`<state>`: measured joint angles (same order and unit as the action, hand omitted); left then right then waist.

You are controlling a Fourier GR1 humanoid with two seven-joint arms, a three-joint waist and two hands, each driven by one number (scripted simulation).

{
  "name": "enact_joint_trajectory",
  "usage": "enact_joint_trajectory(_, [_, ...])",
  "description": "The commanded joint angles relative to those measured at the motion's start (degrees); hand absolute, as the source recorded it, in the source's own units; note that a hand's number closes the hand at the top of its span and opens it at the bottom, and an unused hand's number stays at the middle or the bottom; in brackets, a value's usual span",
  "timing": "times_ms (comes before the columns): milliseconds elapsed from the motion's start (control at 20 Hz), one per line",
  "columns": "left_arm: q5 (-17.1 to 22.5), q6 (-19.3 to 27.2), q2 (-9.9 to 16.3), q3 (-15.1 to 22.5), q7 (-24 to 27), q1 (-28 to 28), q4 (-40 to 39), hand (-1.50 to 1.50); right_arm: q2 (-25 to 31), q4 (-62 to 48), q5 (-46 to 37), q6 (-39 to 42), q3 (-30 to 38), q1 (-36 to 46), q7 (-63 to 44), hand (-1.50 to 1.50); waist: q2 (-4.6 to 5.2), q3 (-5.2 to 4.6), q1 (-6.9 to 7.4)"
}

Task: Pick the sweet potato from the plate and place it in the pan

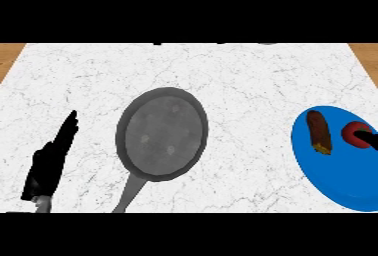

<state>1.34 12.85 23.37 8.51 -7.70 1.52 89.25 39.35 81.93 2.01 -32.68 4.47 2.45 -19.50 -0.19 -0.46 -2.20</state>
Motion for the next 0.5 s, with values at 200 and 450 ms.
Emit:
enact_joint_trajectory(200, [-1.39, -1.0, -0.45, 1.37, 1.29, 1.43, -0.83, 0.0, 17.74, 11.65, -6.45, 13.31, -5.97, -3.36, -25.14, -1.5, -0.08, 0.17, 1.34])
enact_joint_trajectory(450, [-0.68, -2.32, 0.11, 0.55, -0.11, 1.14, 1.16, 0.0, 21.61, 20.68, -1.32, 24.47, -7.86, 1.71, -36.92, -1.5, -0.03, 0.3, 2.15])
